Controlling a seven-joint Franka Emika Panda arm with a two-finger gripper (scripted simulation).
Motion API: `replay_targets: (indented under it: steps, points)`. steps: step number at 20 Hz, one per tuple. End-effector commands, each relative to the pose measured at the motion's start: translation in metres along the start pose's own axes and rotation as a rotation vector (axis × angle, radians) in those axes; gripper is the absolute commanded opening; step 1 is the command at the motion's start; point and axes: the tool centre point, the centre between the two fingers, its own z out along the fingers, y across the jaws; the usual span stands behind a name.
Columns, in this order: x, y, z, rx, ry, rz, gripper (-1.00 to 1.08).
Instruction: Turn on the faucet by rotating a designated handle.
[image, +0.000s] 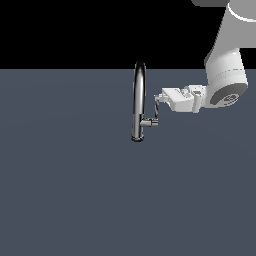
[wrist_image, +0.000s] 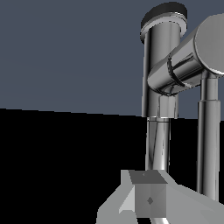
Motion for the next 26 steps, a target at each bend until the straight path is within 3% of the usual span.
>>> replay_targets:
  steps: [1, 10, 26]
  points:
    - [0.01, -0.001, 0.001, 0.024, -0.021, 0.023, -1.0]
    - [0.017, 0.0, 0.002, 0.039, -0.035, 0.039, -1.0]
    - [0.012, 0.031, 0.003, 0.039, -0.035, 0.039, -1.0]
